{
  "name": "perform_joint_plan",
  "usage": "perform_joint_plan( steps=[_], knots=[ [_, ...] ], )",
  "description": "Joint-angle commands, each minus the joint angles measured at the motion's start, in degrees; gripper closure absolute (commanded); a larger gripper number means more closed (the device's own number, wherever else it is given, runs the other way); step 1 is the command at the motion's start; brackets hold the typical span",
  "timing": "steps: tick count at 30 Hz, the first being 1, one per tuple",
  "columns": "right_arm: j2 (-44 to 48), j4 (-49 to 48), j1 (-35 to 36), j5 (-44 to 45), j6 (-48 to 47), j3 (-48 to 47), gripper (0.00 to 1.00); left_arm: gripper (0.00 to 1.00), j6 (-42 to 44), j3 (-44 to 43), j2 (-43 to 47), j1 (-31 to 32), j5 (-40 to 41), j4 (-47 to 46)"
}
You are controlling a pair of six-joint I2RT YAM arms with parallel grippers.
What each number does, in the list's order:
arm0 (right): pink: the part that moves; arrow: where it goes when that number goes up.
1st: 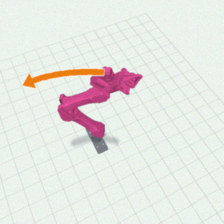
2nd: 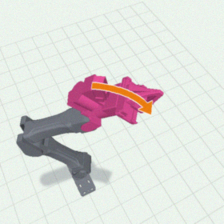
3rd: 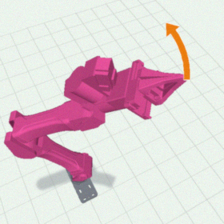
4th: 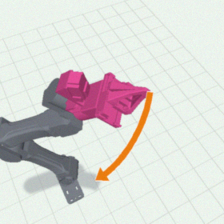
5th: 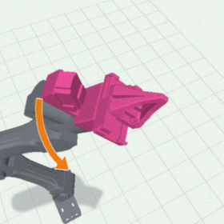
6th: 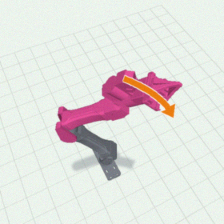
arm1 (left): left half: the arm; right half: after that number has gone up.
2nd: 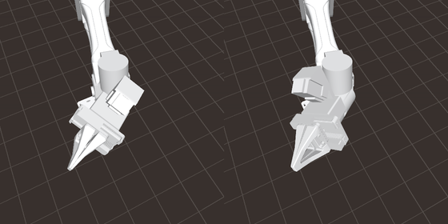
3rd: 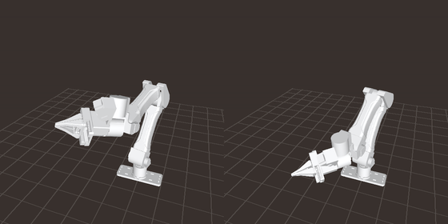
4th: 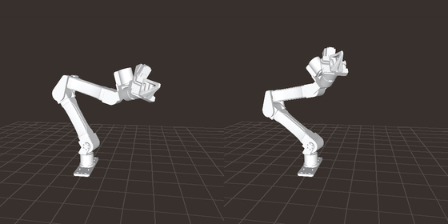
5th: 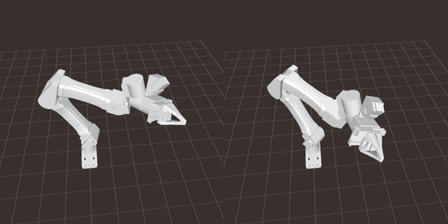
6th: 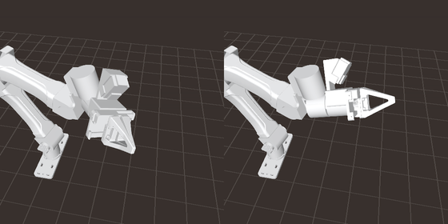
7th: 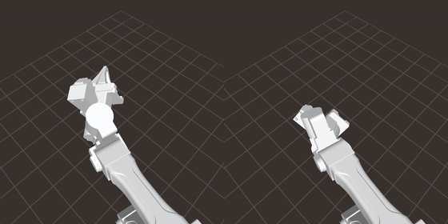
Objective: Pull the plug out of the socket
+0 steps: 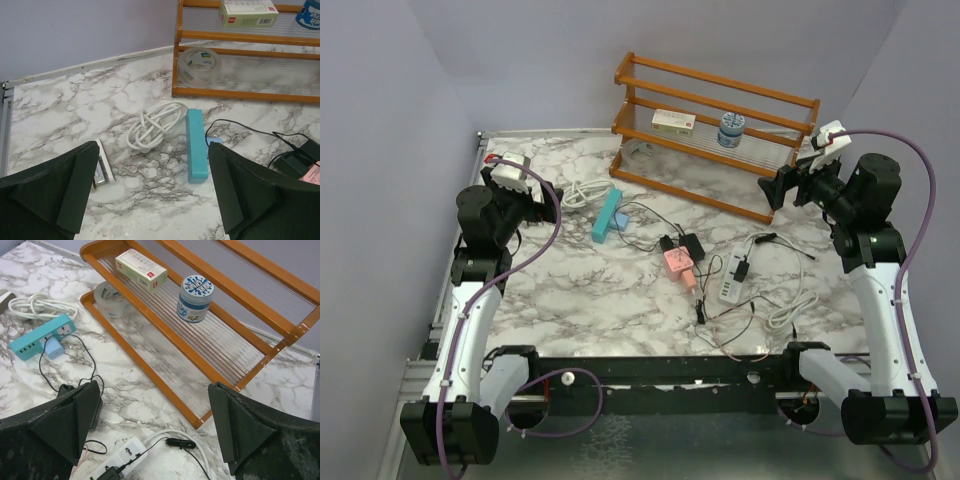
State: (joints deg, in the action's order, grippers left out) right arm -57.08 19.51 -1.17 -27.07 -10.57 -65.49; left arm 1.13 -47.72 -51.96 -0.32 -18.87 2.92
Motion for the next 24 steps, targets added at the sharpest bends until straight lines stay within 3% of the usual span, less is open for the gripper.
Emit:
perform_joint_plan(
  steps=[1, 24],
  knots=[
    [0.4, -0.8, 0.3, 0.9, 0.3, 0.9, 0.00, 0.01, 0.5, 0.5, 0.4, -0.3, -1.0, 0.3],
    [0.4, 2.3, 0.2, 0.0, -2.9, -1.5, 0.00, 0.01, 2.0, -0.4, 0.4, -0.6, -0.8, 1.9]
  ],
)
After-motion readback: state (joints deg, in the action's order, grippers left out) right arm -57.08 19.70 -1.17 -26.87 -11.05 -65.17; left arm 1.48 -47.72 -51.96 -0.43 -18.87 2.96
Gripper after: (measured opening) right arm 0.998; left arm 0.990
